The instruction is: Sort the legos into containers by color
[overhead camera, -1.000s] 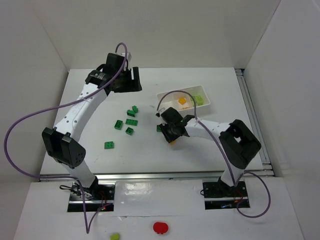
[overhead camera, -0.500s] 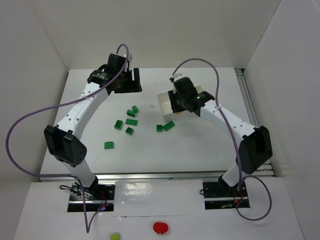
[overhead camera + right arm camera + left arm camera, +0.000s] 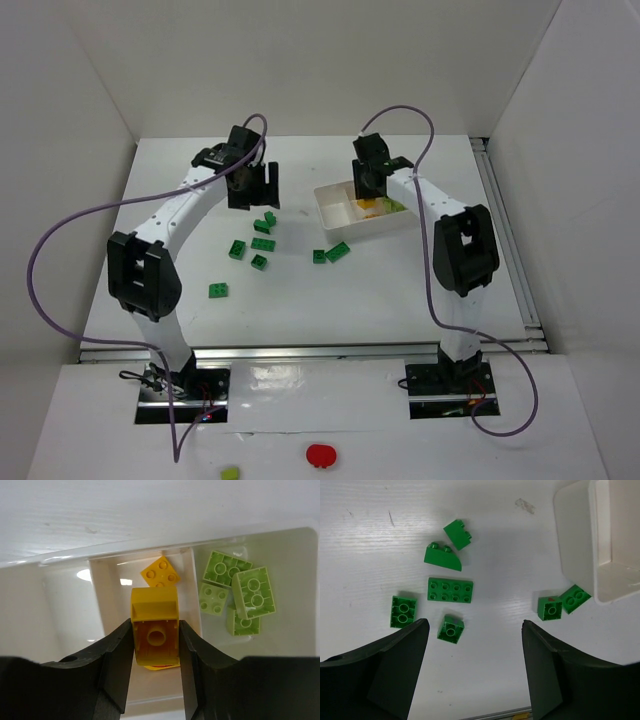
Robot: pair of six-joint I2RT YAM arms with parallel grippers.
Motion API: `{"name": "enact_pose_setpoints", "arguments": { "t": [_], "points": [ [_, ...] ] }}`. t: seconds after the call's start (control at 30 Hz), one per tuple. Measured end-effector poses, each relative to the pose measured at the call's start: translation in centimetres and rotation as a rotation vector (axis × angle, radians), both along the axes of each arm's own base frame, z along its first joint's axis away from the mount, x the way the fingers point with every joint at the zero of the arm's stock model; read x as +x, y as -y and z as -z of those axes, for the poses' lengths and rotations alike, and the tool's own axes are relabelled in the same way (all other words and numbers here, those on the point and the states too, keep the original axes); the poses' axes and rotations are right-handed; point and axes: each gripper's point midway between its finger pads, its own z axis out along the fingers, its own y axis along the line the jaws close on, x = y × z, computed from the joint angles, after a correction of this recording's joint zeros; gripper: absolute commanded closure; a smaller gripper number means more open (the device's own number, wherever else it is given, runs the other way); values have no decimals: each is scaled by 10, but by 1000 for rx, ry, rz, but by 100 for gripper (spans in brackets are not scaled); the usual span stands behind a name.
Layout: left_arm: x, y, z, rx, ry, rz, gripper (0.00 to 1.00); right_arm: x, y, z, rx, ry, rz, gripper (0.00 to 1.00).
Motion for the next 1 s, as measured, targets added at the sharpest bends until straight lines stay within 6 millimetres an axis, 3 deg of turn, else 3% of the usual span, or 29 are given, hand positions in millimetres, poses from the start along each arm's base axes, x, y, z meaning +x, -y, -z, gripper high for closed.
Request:
{"name": "enact_pose_setpoints", "arguments": {
  "t": [0.07, 0.1, 0.2, 0.4, 0.57, 0.73, 0.87, 1.0],
  "points": [
    [0, -1, 11, 11, -31, -3, 14, 0, 2, 4, -3, -9, 6, 38],
    [0, -3, 15, 15, -41, -7, 14, 1, 3, 4, -5, -9, 6, 24],
    [2, -4, 27, 28, -73, -13, 13, 3, 2, 2, -3, 1, 9, 11],
    [22, -3, 55, 71, -121, -43, 18, -6, 5, -10, -30, 29, 18, 13],
    [46, -2, 76, 102, -139, -93, 30, -40, 1, -46, -6, 89, -2, 13],
    [71, -1, 90, 150, -119, -125, 33, -71, -3, -70, 21, 133, -24, 13],
    [77, 0, 106, 181, -131, -139, 35, -111, -21, -60, 29, 102, -120, 13],
    [73, -1, 118, 205, -161, -150, 35, -160, -55, -34, 56, 18, -253, 9]
  ]
}}
